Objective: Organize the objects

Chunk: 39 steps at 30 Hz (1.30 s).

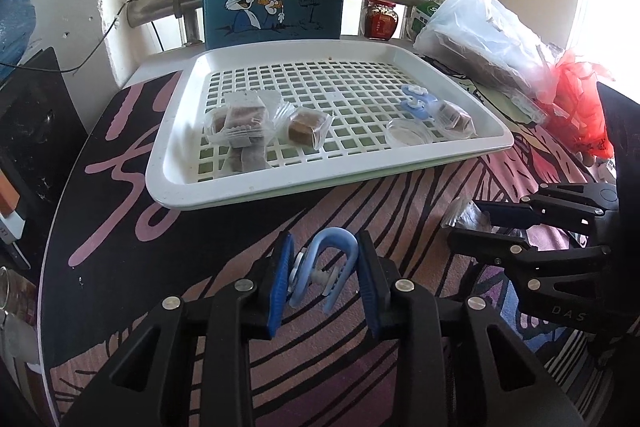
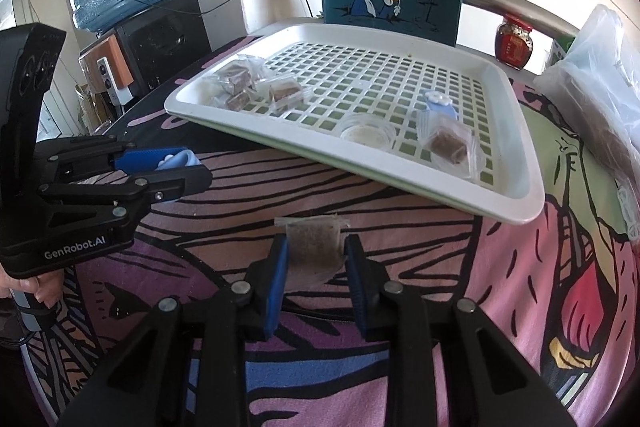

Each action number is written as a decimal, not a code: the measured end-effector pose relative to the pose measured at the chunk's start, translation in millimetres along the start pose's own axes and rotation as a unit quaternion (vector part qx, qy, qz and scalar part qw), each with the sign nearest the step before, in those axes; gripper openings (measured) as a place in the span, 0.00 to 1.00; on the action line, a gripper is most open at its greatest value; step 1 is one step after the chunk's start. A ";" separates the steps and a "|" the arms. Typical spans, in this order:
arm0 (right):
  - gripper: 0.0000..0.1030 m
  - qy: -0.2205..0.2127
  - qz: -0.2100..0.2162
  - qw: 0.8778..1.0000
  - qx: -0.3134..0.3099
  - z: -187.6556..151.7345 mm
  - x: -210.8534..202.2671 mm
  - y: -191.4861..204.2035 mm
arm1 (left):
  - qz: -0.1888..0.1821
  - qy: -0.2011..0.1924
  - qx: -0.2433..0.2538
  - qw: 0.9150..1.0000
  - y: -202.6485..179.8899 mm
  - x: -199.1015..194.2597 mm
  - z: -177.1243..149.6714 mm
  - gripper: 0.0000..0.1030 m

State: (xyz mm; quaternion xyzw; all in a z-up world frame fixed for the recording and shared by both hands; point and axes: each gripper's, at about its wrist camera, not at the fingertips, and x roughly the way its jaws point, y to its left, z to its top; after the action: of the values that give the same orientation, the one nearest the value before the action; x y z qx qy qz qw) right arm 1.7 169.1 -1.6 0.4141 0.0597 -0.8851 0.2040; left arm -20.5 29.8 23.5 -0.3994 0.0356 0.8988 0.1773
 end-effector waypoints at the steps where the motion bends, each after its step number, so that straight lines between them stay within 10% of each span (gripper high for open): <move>1: 0.27 0.002 0.001 1.000 0.000 -0.6 0.5 -0.6 | 0.001 0.001 0.001 1.000 -0.1 0.4 0.1 0.29; 39: 0.28 -0.035 0.019 0.999 0.018 -0.8 -14.1 -8.6 | -0.006 0.016 -0.007 1.000 3.0 6.1 -1.0 0.29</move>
State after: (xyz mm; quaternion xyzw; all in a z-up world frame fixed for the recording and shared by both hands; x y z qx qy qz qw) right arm 6.8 181.5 7.9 0.3872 0.0289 -0.8960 0.2152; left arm -24.6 28.6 18.1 -0.4149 0.0298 0.8915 0.1793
